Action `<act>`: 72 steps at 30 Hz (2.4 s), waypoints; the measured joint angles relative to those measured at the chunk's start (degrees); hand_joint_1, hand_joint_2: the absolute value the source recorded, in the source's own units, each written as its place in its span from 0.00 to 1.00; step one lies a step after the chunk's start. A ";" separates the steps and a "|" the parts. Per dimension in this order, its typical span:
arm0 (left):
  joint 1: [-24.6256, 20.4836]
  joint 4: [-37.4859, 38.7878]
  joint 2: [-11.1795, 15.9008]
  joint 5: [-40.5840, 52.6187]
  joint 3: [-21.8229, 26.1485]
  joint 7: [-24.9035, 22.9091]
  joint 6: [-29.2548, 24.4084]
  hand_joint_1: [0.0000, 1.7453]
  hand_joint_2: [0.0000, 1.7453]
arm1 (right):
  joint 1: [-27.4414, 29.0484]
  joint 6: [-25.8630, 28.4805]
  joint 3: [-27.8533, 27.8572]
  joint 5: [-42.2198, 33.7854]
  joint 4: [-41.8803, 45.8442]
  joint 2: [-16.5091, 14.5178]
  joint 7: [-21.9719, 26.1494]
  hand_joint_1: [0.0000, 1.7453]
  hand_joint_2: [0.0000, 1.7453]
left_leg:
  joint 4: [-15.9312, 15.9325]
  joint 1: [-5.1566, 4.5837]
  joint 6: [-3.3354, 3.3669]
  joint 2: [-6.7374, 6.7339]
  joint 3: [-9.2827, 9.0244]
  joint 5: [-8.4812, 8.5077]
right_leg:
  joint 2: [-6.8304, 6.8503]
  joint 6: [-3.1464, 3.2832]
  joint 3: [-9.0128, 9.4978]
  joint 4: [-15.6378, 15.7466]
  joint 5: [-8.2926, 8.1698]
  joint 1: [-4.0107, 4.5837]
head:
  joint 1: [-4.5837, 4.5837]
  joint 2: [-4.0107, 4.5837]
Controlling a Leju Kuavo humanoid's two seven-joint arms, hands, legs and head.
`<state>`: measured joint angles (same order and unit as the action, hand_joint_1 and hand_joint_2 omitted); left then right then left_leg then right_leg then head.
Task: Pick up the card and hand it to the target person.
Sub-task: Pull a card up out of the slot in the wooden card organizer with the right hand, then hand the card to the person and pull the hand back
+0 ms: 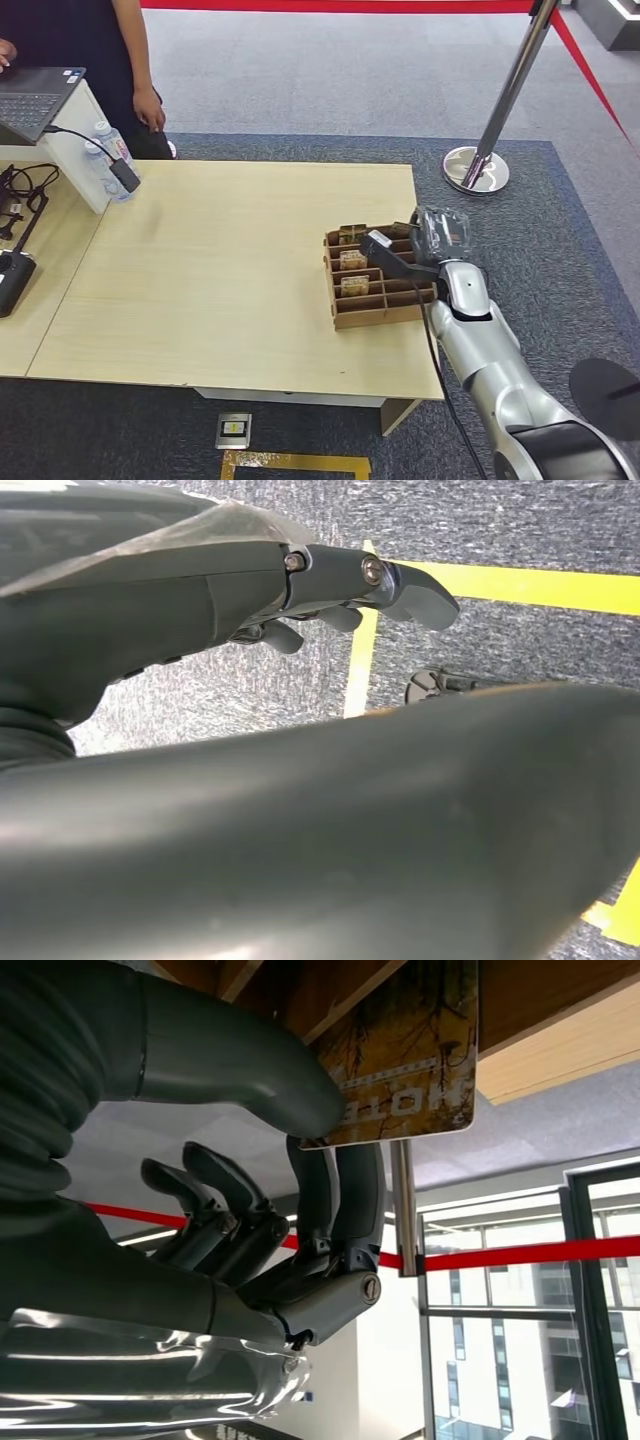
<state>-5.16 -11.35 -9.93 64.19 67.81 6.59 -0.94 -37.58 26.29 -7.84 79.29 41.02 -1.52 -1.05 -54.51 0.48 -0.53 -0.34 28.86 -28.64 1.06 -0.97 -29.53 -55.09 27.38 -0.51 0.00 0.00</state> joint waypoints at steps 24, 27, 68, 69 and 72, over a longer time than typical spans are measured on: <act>0.36 -0.41 -0.13 -1.10 1.27 1.62 -0.24 0.00 0.00 | 25.63 -1.45 -4.49 -3.14 56.99 8.45 4.54 1.00 1.00 | -0.05 -0.02 0.01 0.22 0.19 -0.09 | 0.17 -0.04 -0.14 -0.02 0.15 -0.02 | 0.00 0.00; 0.30 -0.30 -0.11 -0.59 0.75 1.98 0.10 0.00 0.00 | 24.20 -1.49 -7.12 -3.91 57.55 7.85 5.83 1.00 1.00 | -0.03 -0.02 0.01 0.06 0.16 -0.12 | 0.02 -0.05 -0.16 -0.02 0.13 -0.03 | 0.00 0.00; -0.17 0.15 -0.27 -1.05 1.94 -2.50 -1.07 0.00 0.00 | -4.98 -5.89 -24.48 -9.07 22.41 -9.48 9.58 1.00 1.00 | 0.00 0.00 0.00 -0.10 0.10 -0.08 | -0.10 -0.04 -0.11 -0.05 0.07 0.02 | 0.00 0.00; -0.16 0.14 -0.28 -1.06 1.96 -2.53 -1.12 0.00 0.00 | -5.00 -5.80 -24.46 -9.11 22.25 -9.52 9.62 1.00 1.00 | 0.00 0.01 0.00 -0.08 0.11 -0.07 | -0.08 -0.04 -0.11 -0.05 0.08 0.03 | 0.00 0.00; -0.16 0.16 -0.28 -1.10 2.04 -2.69 -1.31 0.00 0.00 | -5.03 -5.21 -24.39 -9.18 21.52 -9.65 9.78 1.00 1.00 | -0.01 0.01 0.01 -0.07 0.12 -0.08 | -0.08 -0.05 -0.12 -0.05 0.08 0.03 | 0.00 0.00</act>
<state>-5.32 -11.20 -10.20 63.08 69.85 3.91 -2.25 -42.61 21.09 -32.24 70.11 62.54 -11.16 8.73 -54.52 0.49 -0.52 -0.41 28.98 -28.72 0.98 -1.02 -29.65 -55.14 27.46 -0.48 0.00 0.00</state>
